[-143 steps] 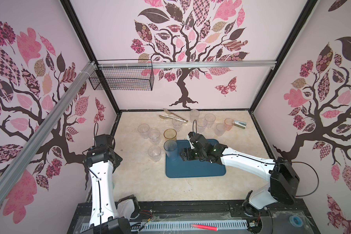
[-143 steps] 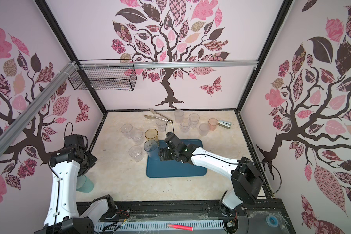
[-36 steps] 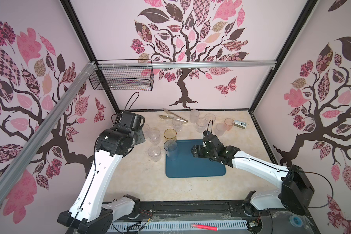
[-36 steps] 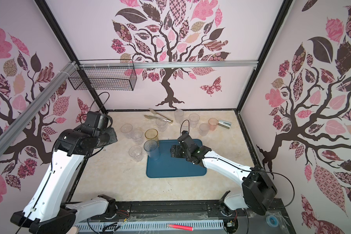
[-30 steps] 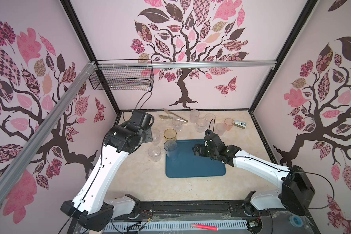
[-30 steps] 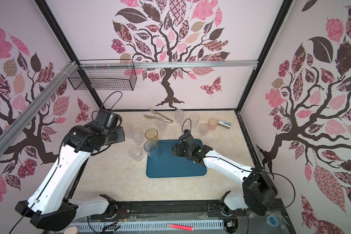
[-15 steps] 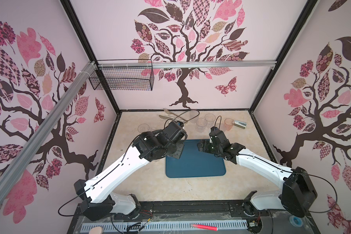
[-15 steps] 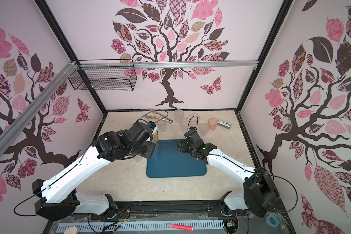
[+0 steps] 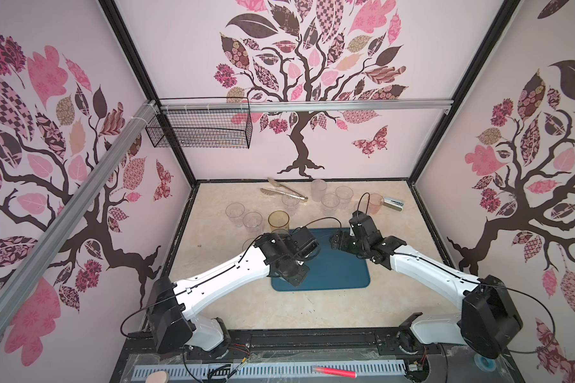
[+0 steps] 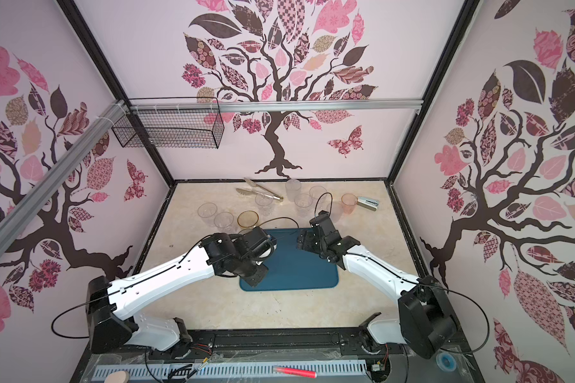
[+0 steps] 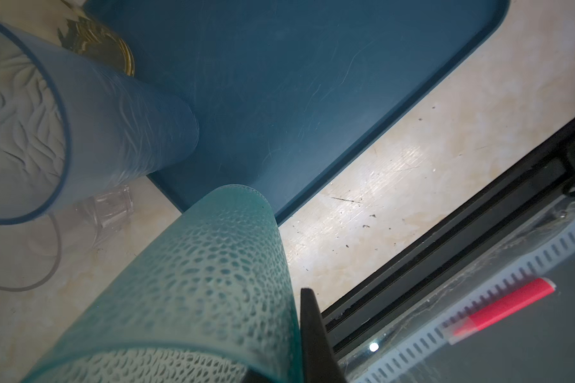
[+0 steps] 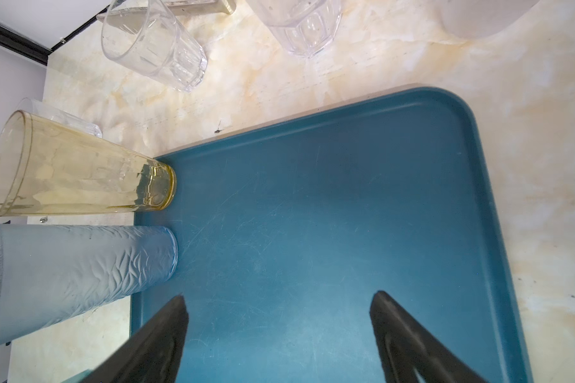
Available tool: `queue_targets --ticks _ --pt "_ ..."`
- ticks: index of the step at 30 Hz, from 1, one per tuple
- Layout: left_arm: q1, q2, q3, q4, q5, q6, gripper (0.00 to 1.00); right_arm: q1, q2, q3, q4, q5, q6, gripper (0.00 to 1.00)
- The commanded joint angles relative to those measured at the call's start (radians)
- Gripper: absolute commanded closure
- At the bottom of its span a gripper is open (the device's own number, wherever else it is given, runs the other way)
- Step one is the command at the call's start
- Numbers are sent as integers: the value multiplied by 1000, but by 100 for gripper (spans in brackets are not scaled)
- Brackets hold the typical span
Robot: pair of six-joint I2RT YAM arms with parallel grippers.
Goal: Place the glasses into the tray
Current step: Place the glass on the tray.
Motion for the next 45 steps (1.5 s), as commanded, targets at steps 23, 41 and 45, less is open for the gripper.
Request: queue_targets --ticks 23,41,45 --pt "90 72 -143 146 45 179 100 0 -26 -32 16 2 12 12" --pt "114 164 -96 111 69 207 95 1 -22 -26 11 2 10 12" --pt "119 153 -88 104 76 206 87 0 -17 -22 13 -2 8 12"
